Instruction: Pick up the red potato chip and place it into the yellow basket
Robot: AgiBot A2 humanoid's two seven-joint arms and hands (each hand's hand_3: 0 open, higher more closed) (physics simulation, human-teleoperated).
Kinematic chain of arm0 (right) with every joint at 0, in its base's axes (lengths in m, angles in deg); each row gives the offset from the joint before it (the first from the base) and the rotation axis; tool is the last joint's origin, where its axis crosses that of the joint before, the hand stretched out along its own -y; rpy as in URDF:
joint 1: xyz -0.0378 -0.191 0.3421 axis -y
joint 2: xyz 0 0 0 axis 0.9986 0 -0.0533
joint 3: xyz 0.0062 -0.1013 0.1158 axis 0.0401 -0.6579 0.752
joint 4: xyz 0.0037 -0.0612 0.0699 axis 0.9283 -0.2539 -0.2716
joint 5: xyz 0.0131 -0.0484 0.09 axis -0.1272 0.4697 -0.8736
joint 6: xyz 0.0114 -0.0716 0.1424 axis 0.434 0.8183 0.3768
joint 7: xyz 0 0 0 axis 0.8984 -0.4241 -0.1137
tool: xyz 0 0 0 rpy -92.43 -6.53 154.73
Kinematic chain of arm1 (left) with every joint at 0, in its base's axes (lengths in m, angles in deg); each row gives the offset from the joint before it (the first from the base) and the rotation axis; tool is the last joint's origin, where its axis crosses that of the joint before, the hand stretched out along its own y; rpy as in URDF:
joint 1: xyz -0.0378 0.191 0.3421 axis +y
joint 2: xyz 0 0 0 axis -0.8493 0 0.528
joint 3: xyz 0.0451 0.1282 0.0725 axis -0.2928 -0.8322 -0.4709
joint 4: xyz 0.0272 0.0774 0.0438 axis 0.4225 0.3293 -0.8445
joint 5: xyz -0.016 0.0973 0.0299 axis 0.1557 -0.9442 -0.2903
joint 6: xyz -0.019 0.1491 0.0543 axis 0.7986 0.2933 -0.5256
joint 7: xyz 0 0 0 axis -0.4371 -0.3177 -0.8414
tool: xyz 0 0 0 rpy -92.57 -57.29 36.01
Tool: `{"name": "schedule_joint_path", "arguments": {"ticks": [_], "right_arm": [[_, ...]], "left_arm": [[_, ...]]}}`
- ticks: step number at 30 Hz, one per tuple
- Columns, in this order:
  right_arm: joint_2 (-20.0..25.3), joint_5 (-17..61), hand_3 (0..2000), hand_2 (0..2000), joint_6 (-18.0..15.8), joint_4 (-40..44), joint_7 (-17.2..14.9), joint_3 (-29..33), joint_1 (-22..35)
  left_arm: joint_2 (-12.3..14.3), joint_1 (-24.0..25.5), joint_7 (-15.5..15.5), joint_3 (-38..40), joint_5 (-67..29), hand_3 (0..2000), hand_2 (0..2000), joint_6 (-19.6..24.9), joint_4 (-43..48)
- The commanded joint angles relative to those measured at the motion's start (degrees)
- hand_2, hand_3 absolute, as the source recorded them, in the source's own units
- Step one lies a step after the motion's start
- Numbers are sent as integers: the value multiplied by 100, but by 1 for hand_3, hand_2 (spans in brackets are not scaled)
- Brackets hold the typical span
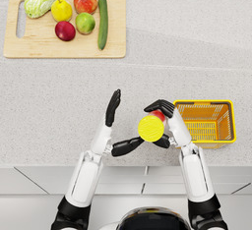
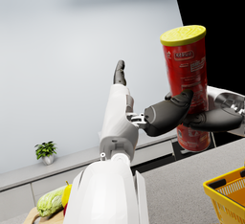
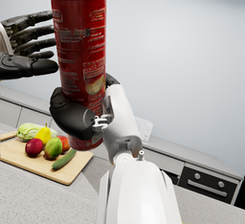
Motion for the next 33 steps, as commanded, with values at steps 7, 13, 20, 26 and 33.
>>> {"name": "schedule_joint_path", "arguments": {"ticks": [7,13,20,26,33], "right_arm": [[-82,-6,2000,2000,-23,190,-7,2345,419],[-24,-9,2000,2000,-278,510,-1173,2508,8],[7,-7,1347,0,-615,488,-1955,2401,-376],[-255,-10,0,0,726,184,-544,2276,210],[-283,-11,0,0,1113,52,-67,2677,188]], "left_arm": [[82,425,14,2393,4,0,0,-144,359],[40,353,16,2356,5,0,0,-157,-66],[36,374,16,2296,5,0,0,-159,-122],[-58,60,16,2187,4,0,0,-159,-253],[-149,-186,16,2526,4,0,0,-159,-689]]}}
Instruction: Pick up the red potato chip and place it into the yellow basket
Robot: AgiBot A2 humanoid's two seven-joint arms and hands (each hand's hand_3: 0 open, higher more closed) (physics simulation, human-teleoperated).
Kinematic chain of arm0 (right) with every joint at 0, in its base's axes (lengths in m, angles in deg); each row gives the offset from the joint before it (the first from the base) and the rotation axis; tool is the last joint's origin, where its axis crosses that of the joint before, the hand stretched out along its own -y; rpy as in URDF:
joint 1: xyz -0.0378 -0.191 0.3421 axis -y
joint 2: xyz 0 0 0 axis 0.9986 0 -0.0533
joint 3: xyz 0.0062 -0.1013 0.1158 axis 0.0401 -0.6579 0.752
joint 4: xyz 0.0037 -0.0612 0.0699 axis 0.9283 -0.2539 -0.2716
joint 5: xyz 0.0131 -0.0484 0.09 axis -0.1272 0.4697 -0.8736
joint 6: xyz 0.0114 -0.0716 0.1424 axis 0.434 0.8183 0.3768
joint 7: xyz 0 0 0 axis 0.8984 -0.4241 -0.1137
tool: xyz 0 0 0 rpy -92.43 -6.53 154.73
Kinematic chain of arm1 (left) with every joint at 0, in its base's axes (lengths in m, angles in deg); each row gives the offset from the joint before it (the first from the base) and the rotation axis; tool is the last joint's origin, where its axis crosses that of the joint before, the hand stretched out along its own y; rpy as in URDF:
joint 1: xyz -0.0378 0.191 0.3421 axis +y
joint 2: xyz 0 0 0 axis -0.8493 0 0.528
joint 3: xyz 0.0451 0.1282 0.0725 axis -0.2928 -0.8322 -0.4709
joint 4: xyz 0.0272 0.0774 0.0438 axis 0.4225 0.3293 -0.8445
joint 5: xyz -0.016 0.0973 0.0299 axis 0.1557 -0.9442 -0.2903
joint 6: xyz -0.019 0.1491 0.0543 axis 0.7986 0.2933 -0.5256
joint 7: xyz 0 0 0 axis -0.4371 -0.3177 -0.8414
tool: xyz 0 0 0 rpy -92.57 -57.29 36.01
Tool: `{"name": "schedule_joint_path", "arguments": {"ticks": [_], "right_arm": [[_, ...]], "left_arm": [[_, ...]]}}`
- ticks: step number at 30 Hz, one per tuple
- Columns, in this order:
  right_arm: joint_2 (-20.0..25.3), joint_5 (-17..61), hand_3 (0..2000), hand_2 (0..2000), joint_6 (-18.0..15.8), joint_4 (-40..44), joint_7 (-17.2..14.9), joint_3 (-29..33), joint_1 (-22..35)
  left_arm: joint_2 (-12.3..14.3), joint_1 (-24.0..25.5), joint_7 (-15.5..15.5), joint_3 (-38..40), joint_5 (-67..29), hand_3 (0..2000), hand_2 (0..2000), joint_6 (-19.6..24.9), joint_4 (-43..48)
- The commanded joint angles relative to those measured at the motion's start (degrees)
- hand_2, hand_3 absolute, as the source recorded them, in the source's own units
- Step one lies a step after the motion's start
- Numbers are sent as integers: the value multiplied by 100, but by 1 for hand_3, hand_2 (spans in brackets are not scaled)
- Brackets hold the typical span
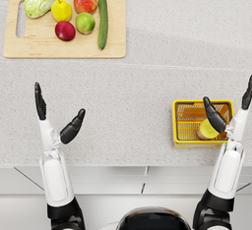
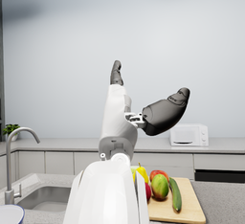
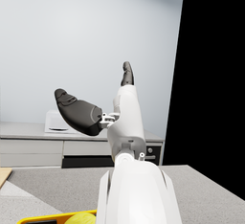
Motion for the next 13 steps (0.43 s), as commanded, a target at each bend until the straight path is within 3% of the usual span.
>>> {"name": "schedule_joint_path", "arguments": {"ticks": [1,13], "right_arm": [[11,0,0,0,12,-89,15,254,-47],[77,0,0,0,41,-179,51,265,-339]], "left_arm": [[-61,-185,0,228,0,0,0,0,-310],[-34,-71,0,202,1,0,0,0,-454]]}}
